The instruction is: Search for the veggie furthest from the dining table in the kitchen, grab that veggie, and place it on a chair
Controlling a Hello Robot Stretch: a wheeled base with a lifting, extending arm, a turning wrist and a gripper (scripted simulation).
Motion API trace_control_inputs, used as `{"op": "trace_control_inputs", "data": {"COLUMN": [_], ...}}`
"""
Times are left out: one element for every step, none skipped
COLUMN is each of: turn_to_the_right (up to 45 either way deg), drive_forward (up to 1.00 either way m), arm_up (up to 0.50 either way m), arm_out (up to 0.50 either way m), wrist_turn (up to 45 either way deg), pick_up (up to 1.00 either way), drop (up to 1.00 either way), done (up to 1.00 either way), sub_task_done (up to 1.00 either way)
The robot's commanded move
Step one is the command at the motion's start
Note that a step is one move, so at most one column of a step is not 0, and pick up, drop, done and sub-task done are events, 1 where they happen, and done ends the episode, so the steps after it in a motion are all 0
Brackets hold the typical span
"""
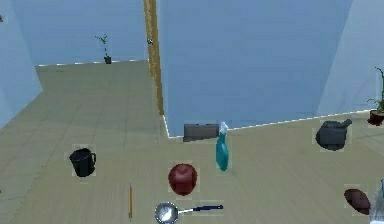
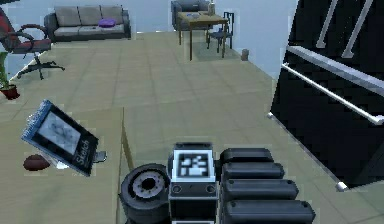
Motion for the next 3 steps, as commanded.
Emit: {"op": "trace_control_inputs", "data": {"turn_to_the_right": [0.0, 0.0, 0.0], "drive_forward": [0.0, 0.0, 0.0], "arm_up": [0.0, 0.0, 0.0], "arm_out": [0.0, 0.0, 0.0], "wrist_turn": [45.0, 45.0, 9.0], "pick_up": [0.0, 0.0, 0.0], "drop": [0.0, 0.0, 0.0], "done": [0.0, 0.0, 0.0], "sub_task_done": [0.0, 0.0, 0.0]}}
